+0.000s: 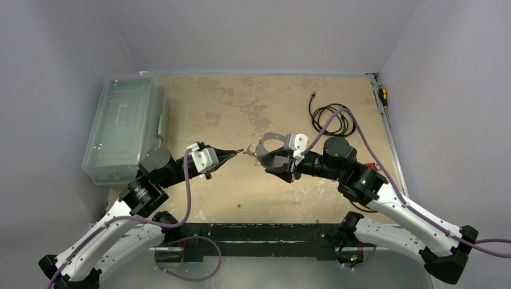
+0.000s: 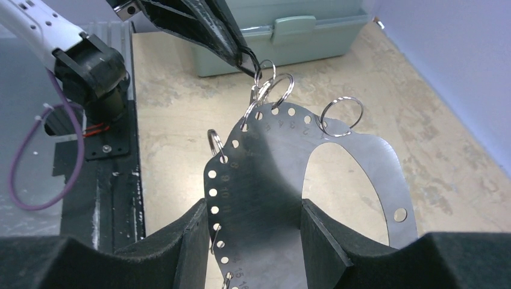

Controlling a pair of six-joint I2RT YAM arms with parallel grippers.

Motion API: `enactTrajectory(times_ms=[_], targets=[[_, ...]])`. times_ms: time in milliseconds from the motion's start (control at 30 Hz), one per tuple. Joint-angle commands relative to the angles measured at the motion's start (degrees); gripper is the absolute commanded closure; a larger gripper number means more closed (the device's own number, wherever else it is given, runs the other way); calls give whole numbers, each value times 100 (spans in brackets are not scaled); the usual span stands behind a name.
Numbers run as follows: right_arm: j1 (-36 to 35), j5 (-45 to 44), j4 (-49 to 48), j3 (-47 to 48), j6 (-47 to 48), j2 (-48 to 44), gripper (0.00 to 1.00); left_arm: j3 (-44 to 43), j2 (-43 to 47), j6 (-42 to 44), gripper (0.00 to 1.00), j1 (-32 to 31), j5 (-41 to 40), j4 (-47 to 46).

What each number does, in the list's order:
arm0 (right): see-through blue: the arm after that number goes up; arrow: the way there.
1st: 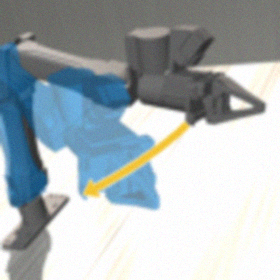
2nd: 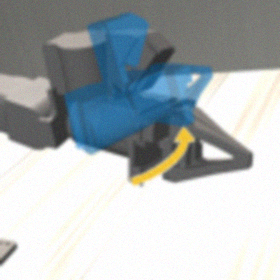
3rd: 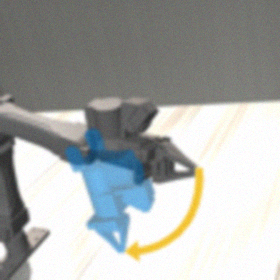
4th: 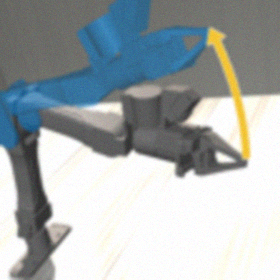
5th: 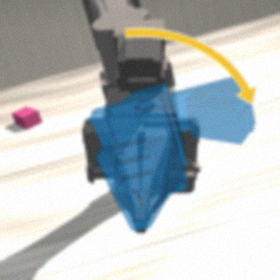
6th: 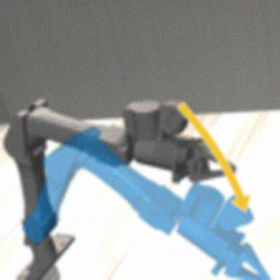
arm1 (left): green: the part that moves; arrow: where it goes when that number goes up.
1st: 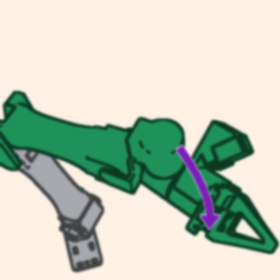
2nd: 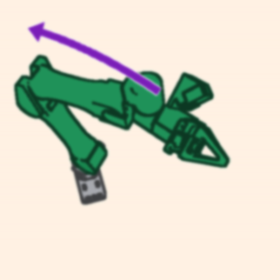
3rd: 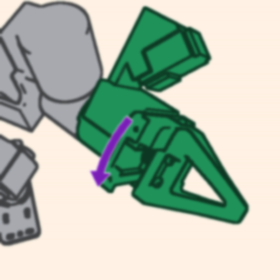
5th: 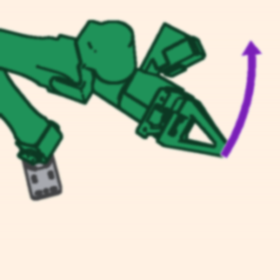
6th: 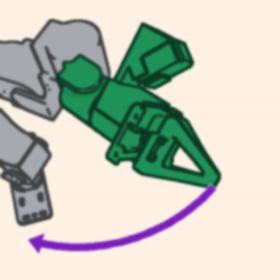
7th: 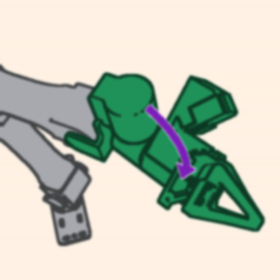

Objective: Put the keys on the keyring

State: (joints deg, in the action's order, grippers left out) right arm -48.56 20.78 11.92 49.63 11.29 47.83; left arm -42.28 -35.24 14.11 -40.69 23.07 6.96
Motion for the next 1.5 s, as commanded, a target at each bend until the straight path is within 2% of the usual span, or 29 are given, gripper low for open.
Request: enactTrajectory(times_ms=[0,100,200,367,433,533,667,767,900,1033,1333,1467], targets=[[-344,-962,-364,12,719,-178,100,165,73,-65,100,17,-334,-178],[-829,-1728,-52,198,1157,0,100,253,59,-103,100,19,-357,-235],[-945,-1881,2,248,1363,110,100,307,111,-139,100,20,-327,-317],[-945,-1999,-560,3,1332,103,100,-3,262,-198,100,17,-206,-397],[-954,-1682,-884,-80,1358,76,100,69,268,-88,100,18,-276,-565],[-965,-2216,-1681,-356,1459,-73,100,-120,-109,3,100,24,-173,-226],[-1090,-2779,-1420,55,1322,178,100,-186,-187,-250,100,24,227,-302],[-1095,-2500,-1965,-202,1244,148,100,-167,-8,-242,100,19,255,-388],[-1095,-2477,-2128,-322,944,329,100,-259,-19,-115,100,19,-48,-288],[-1095,-2128,-3125,-976,729,73,100,-294,84,-142,100,17,-163,-416],[-1095,-2173,-2686,-860,770,128,100,-287,263,75,100,20,-622,-200],[-1095,-2105,-2672,-894,752,129,95,-260,345,58,100,24,-762,-277]])
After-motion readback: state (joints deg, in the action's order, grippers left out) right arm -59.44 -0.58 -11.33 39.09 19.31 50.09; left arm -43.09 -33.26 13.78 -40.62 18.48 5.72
